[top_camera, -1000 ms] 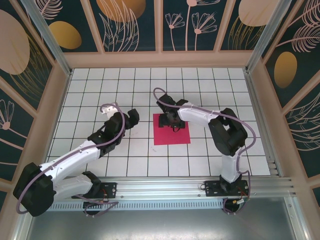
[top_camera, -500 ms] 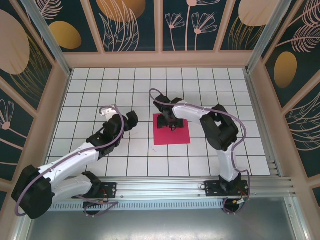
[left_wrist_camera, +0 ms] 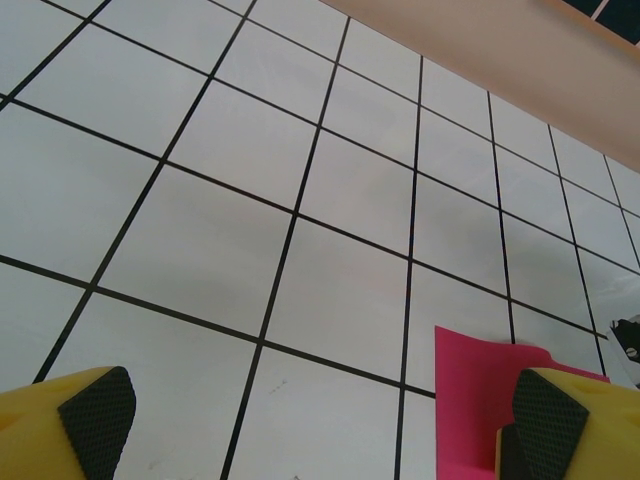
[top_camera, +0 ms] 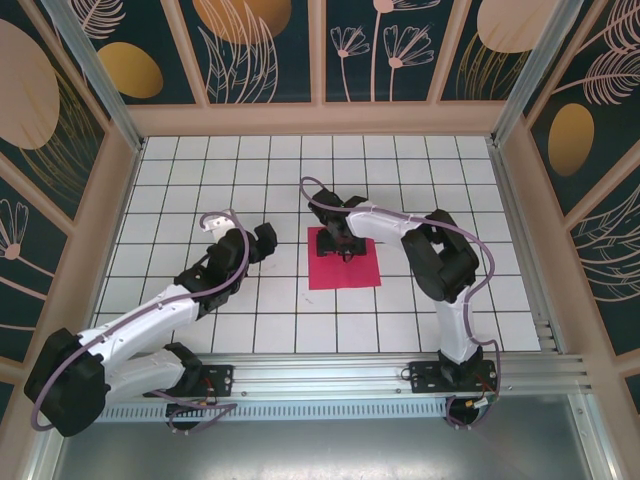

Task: Fold a paper plane with a square sheet of paper (pick it up from the middle)
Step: Fold the square sheet of paper in half at the center of the table.

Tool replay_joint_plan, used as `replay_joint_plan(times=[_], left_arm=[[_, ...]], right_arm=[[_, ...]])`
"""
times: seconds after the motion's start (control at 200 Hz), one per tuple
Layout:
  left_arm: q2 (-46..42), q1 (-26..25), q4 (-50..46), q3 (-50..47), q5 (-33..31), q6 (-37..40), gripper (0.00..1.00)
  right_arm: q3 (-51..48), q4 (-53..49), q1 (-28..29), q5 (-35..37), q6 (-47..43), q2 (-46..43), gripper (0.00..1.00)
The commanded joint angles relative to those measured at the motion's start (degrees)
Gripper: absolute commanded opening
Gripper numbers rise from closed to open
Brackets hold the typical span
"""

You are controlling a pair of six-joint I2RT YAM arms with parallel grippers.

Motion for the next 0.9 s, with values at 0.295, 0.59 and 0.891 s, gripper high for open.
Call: replay_joint_plan(times=[0.295,0.59,0.891], left_arm=[[0.96,0.27,-0.21,1.03,1.33,-0.32,0.99],[0.69,0.28,-1.66,2.42,1.13,-0.47,0.98],[3.09,0.31,2.18,4.66,9.72,0.58,0.98]], right_arm=[[0.36,0.05,0.17,-4.53,0.6,-5.97,0.51],[-3.62,9.99,-1.22,-19.24,1.83,-12.94,0.47],[-21.31,31.05,-11.75,-38.09,8.19,-19.54,0.46]])
